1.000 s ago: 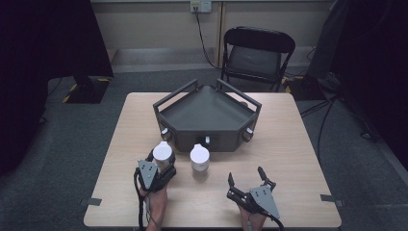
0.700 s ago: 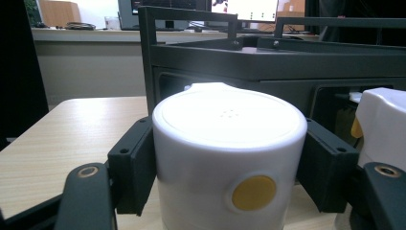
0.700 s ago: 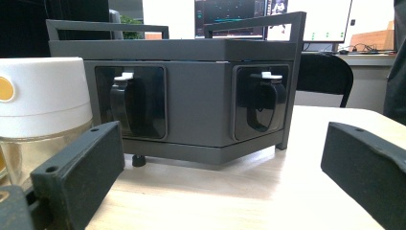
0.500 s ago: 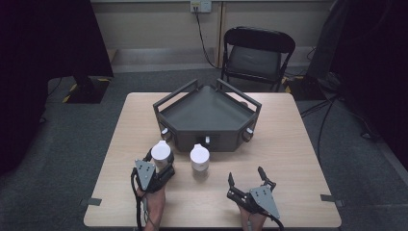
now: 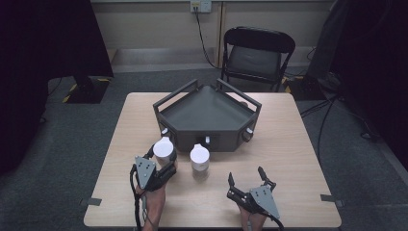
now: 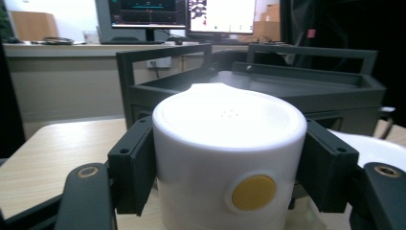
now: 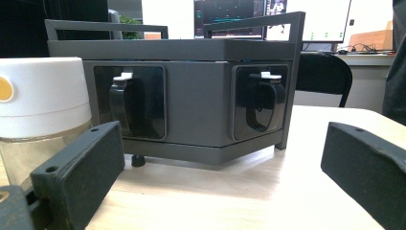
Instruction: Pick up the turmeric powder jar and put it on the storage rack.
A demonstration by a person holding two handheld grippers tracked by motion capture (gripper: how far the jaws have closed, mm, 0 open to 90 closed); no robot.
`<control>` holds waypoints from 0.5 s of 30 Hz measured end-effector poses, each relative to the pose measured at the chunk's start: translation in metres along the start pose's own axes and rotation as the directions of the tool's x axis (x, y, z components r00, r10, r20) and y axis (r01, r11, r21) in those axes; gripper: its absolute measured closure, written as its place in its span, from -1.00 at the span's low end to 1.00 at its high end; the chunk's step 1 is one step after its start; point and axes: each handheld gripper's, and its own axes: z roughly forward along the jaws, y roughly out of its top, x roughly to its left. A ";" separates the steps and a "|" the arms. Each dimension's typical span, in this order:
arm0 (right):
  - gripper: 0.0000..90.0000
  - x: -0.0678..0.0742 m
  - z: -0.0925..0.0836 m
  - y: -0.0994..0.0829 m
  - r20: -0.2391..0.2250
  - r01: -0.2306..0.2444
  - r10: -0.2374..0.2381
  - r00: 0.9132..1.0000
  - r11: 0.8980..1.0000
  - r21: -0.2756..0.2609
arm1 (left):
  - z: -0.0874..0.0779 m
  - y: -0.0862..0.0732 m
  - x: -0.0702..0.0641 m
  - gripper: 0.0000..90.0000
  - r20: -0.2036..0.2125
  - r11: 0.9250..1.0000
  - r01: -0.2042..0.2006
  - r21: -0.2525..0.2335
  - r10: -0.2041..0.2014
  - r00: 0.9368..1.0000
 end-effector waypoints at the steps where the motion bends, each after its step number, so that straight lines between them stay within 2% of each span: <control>1: -1.00 0.000 0.000 0.000 0.000 0.000 0.000 1.000 1.000 0.000 | 0.000 0.001 0.000 -0.32 0.003 1.000 -0.004 -0.002 0.004 1.000; 6: -1.00 0.001 0.000 0.000 0.005 0.000 0.000 1.000 1.000 0.001 | 0.001 0.006 0.001 -0.32 0.023 1.000 -0.011 -0.006 0.011 1.000; 15: -0.99 0.002 0.000 0.000 0.014 0.000 0.000 1.000 1.000 0.001 | 0.004 0.012 0.002 -0.32 0.035 1.000 -0.016 -0.003 0.016 0.999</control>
